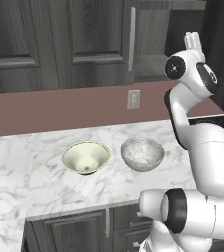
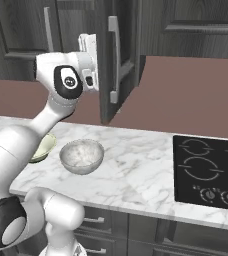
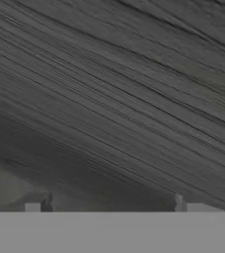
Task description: Open the cabinet. Pick the bowls from the counter and place them in the cabinet. Then close the cabinet.
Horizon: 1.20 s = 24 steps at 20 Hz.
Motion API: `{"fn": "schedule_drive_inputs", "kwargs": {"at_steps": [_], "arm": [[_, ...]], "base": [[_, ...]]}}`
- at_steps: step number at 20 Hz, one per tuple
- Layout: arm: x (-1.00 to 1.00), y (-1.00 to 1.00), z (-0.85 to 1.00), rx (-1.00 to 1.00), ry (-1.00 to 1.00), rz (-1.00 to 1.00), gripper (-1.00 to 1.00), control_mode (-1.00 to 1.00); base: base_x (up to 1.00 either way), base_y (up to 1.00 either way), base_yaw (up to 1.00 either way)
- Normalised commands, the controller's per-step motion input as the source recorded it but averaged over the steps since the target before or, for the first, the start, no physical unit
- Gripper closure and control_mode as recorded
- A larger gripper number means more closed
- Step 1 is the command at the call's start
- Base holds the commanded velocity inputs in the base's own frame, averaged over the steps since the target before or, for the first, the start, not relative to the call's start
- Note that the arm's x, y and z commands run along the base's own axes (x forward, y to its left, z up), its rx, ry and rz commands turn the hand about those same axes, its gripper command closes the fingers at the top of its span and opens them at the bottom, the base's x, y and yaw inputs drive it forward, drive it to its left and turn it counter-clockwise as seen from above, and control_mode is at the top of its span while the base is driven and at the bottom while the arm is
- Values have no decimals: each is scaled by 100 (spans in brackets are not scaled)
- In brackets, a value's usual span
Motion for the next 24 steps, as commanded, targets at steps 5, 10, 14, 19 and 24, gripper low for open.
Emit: {"fn": "schedule_drive_inputs", "kwargs": {"at_steps": [5, 10, 14, 19, 24], "arm": [[-5, -67, 0, 9, -11, -3, -100, -100], [-5, 2, 0, 0, 0, -2, -100, -100], [-83, 28, 2, -1, -19, 0, -100, -100], [-100, 44, 27, -9, -7, 11, -100, -100], [-85, 53, 32, -13, 8, 22, -100, -100]], "base": [[0, 0, 0], [0, 0, 0], [0, 0, 0], [0, 0, 0], [0, 0, 0]]}}
